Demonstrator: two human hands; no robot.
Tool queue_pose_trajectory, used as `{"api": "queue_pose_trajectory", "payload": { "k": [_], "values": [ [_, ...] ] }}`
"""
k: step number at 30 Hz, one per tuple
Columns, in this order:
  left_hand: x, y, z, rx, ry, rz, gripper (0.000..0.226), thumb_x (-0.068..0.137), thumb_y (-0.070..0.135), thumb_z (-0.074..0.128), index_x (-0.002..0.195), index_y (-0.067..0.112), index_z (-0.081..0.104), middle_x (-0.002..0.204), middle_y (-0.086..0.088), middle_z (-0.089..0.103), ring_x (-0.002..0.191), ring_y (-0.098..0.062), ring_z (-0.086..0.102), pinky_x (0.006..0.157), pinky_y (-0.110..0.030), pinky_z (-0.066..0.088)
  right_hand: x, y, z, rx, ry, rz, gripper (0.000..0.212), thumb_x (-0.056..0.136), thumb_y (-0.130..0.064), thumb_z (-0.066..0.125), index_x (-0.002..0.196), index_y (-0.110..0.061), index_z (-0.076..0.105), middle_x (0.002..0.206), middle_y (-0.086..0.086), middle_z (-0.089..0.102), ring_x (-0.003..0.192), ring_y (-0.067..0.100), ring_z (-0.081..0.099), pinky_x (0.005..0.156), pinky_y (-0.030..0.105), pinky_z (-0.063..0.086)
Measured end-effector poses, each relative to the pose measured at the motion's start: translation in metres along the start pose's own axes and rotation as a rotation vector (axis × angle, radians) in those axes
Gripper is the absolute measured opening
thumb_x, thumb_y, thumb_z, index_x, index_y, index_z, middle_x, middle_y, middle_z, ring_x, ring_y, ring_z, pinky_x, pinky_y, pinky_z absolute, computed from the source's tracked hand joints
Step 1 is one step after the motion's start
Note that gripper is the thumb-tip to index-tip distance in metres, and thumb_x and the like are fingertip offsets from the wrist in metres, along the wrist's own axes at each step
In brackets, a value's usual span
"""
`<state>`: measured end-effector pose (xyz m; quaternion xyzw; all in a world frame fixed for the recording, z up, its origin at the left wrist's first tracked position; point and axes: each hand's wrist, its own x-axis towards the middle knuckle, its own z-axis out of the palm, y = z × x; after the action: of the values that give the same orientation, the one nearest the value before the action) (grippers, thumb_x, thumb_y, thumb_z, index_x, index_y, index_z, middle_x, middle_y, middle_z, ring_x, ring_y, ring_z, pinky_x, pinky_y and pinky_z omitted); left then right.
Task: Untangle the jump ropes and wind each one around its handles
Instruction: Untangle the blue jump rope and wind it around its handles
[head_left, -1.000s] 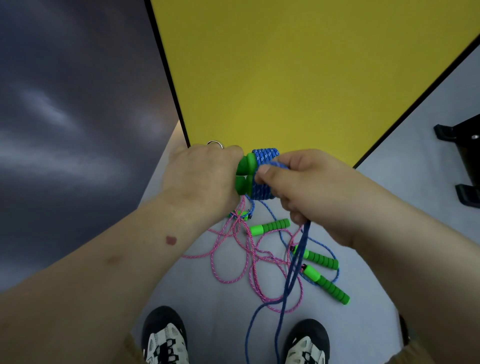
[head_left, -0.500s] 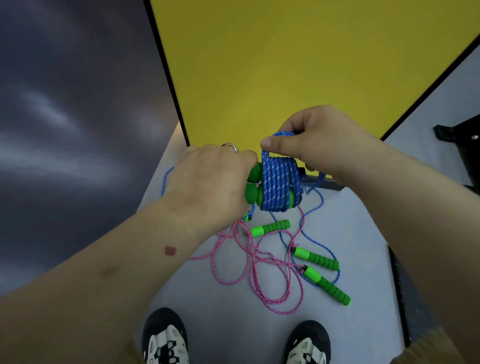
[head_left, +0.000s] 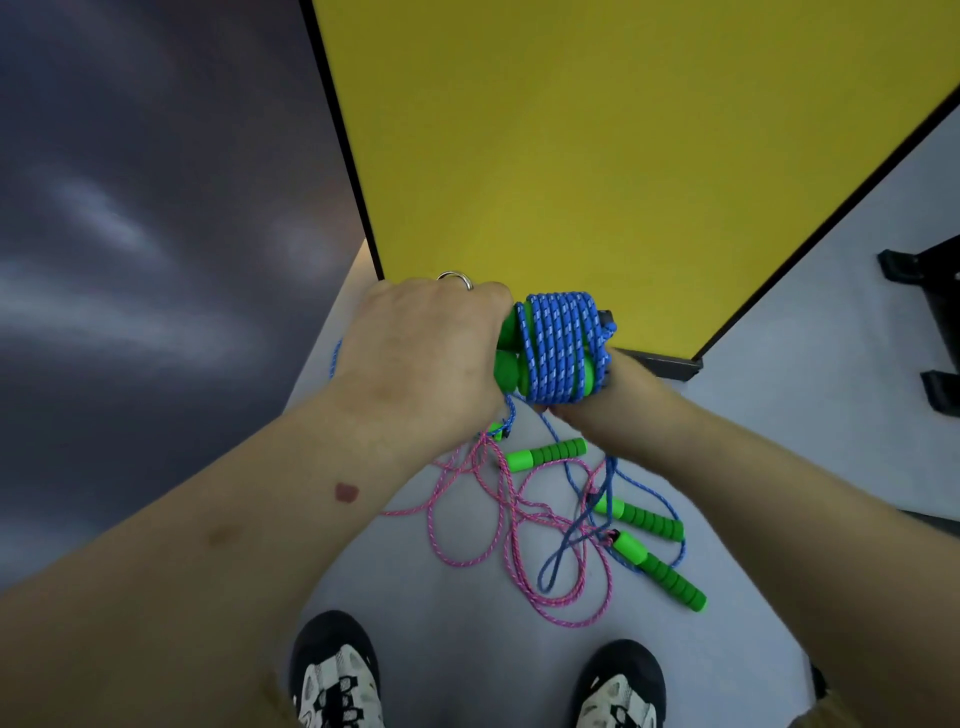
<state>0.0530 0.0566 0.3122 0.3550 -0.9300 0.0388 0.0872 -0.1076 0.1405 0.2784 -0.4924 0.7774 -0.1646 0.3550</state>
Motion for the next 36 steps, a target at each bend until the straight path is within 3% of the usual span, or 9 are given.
{"api": "queue_pose_trajectory", "payload": {
  "k": [4, 7, 12, 17, 23, 27, 30, 33, 36],
  "values": [
    [0.001, -0.003, 0.001, 0.013, 0.016, -0.039, 0.033, 0.067, 0.027, 0.067, 0.081, 0.027, 0.038, 0.068, 0.007, 0.031, 0.067, -0.027, 0.042, 0.061, -0.034, 0.024, -0.022, -0.008, 0.012, 0.055, -0.037, -0.021, 0.039, 0.103, -0.035, 0.041, 0.074, -0.019, 0.062, 0.064, 0.000, 0.054, 0.051, 0.012, 0.045, 0.048, 0.025, 0.037],
    [0.002, -0.006, 0.004, 0.023, -0.006, -0.074, 0.031, 0.070, 0.024, 0.065, 0.084, 0.027, 0.037, 0.068, 0.007, 0.028, 0.069, -0.026, 0.039, 0.062, -0.033, 0.025, -0.045, -0.018, 0.013, 0.051, -0.039, -0.071, 0.047, 0.104, -0.045, 0.038, 0.082, -0.014, 0.064, 0.057, -0.005, 0.048, 0.044, 0.006, 0.042, 0.044, 0.019, 0.033],
    [0.001, -0.001, 0.008, -0.002, -0.065, -0.065, 0.032, 0.073, 0.030, 0.067, 0.083, 0.028, 0.037, 0.074, 0.006, 0.034, 0.072, -0.026, 0.041, 0.066, -0.035, 0.026, -0.065, -0.041, -0.004, -0.117, -0.024, -0.175, 0.039, 0.100, -0.045, 0.046, 0.079, -0.013, 0.053, 0.060, -0.002, 0.045, 0.050, 0.010, 0.038, 0.051, 0.032, 0.037],
    [0.001, 0.003, 0.007, -0.002, -0.063, -0.023, 0.038, 0.076, 0.043, 0.070, 0.084, 0.028, 0.036, 0.080, 0.005, 0.040, 0.085, -0.029, 0.058, 0.068, -0.035, 0.026, -0.057, -0.060, -0.040, -0.207, -0.046, -0.206, 0.038, 0.097, -0.038, 0.056, 0.075, -0.007, 0.055, 0.052, -0.003, 0.037, 0.045, 0.010, 0.035, 0.043, 0.024, 0.029],
    [-0.001, 0.004, 0.011, -0.009, -0.009, 0.031, 0.023, 0.079, 0.039, 0.064, 0.087, 0.029, 0.044, 0.078, 0.006, 0.044, 0.079, -0.029, 0.059, 0.064, -0.035, 0.026, -0.037, -0.067, -0.073, -0.209, -0.033, -0.191, 0.029, 0.089, -0.047, 0.067, 0.081, -0.020, 0.072, 0.045, -0.007, 0.052, 0.036, 0.005, 0.041, 0.034, 0.015, 0.028],
    [-0.001, 0.004, 0.012, -0.002, -0.039, 0.077, 0.037, 0.071, 0.044, 0.072, 0.099, 0.028, 0.054, 0.083, 0.006, 0.055, 0.077, -0.026, 0.060, 0.062, -0.034, 0.032, -0.026, -0.067, -0.081, -0.151, 0.000, -0.178, 0.027, 0.089, -0.046, 0.070, 0.083, -0.020, 0.072, 0.038, -0.010, 0.049, 0.032, 0.004, 0.044, 0.030, 0.013, 0.028],
    [-0.001, 0.001, 0.007, -0.055, -0.117, 0.098, 0.045, 0.073, 0.034, 0.074, 0.106, 0.020, 0.047, 0.090, 0.003, 0.050, 0.084, -0.026, 0.056, 0.065, -0.036, 0.034, -0.021, -0.062, -0.081, -0.109, 0.012, -0.184, 0.025, 0.088, -0.045, 0.072, 0.084, -0.020, 0.073, 0.040, -0.011, 0.050, 0.033, 0.004, 0.045, 0.030, 0.013, 0.030],
    [0.001, -0.003, 0.006, -0.110, -0.126, 0.073, 0.034, 0.074, 0.011, 0.066, 0.100, 0.017, 0.044, 0.090, 0.000, 0.042, 0.089, -0.029, 0.052, 0.064, -0.038, 0.035, -0.021, -0.058, -0.083, -0.144, 0.003, -0.206, 0.020, 0.092, -0.042, 0.066, 0.086, -0.023, 0.072, 0.043, -0.015, 0.052, 0.036, 0.001, 0.048, 0.032, 0.012, 0.033],
    [0.000, -0.005, 0.004, -0.078, -0.106, 0.063, 0.036, 0.075, 0.015, 0.068, 0.105, 0.021, 0.050, 0.090, -0.002, 0.046, 0.091, -0.029, 0.050, 0.065, -0.037, 0.034, -0.020, -0.056, -0.084, -0.205, 0.002, -0.262, 0.017, 0.094, -0.039, 0.064, 0.089, -0.025, 0.072, 0.050, -0.017, 0.057, 0.044, -0.005, 0.051, 0.038, 0.010, 0.037]
  ]
}}
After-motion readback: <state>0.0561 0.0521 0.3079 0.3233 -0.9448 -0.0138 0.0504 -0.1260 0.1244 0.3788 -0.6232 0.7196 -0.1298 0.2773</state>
